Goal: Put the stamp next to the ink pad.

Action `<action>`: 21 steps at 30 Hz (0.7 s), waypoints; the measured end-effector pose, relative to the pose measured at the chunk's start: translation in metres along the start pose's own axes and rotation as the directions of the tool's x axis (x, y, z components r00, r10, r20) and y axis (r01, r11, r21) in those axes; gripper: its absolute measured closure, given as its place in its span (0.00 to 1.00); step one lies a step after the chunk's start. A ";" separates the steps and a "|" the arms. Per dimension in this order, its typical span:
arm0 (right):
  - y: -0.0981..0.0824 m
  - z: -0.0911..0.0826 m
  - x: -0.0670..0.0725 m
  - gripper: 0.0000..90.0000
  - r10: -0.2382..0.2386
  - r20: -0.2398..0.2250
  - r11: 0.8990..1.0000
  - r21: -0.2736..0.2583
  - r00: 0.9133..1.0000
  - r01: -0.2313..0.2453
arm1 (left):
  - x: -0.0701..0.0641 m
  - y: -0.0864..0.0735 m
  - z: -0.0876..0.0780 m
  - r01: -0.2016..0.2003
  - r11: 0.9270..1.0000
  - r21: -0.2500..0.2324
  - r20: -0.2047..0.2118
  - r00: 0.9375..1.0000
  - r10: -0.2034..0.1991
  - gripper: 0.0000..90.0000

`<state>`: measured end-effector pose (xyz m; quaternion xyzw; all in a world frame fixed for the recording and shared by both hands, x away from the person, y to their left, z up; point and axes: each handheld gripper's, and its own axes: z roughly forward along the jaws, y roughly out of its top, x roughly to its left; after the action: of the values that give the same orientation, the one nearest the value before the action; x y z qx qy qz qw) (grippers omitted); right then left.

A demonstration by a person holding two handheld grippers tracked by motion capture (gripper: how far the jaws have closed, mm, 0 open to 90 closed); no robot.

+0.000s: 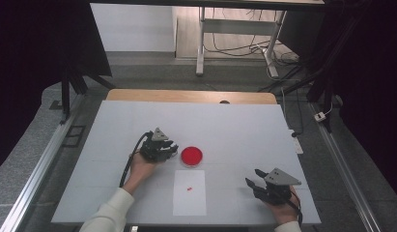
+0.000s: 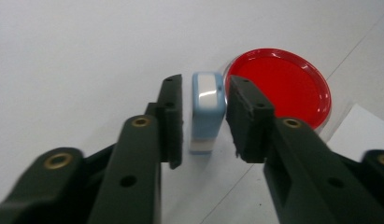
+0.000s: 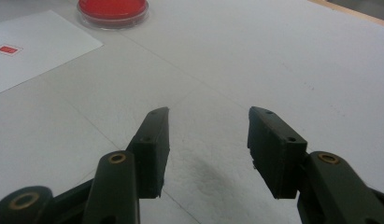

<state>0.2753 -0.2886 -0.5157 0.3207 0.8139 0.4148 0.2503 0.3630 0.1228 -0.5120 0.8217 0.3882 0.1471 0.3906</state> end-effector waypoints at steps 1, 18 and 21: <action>0.000 0.000 0.000 0.53 0.002 0.000 1.000 0.001 1.000 -0.002 | 0.000 0.000 0.000 0.003 1.000 -0.005 0.001 1.000 -0.003 0.65; -0.002 0.000 -0.006 0.51 -0.003 -0.015 1.000 -0.011 1.000 0.003 | -0.007 -0.005 -0.037 0.012 0.995 -0.095 0.046 0.999 -0.008 0.32; -0.001 0.000 -0.005 0.50 -0.018 -0.030 1.000 -0.017 0.999 0.018 | -0.012 -0.010 -0.046 -0.002 0.995 -0.098 0.050 0.999 0.007 0.32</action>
<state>0.2786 -0.2926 -0.5161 0.3051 0.8169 0.4241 0.2446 0.3251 0.1420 -0.4890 0.8057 0.3687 0.1461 0.4399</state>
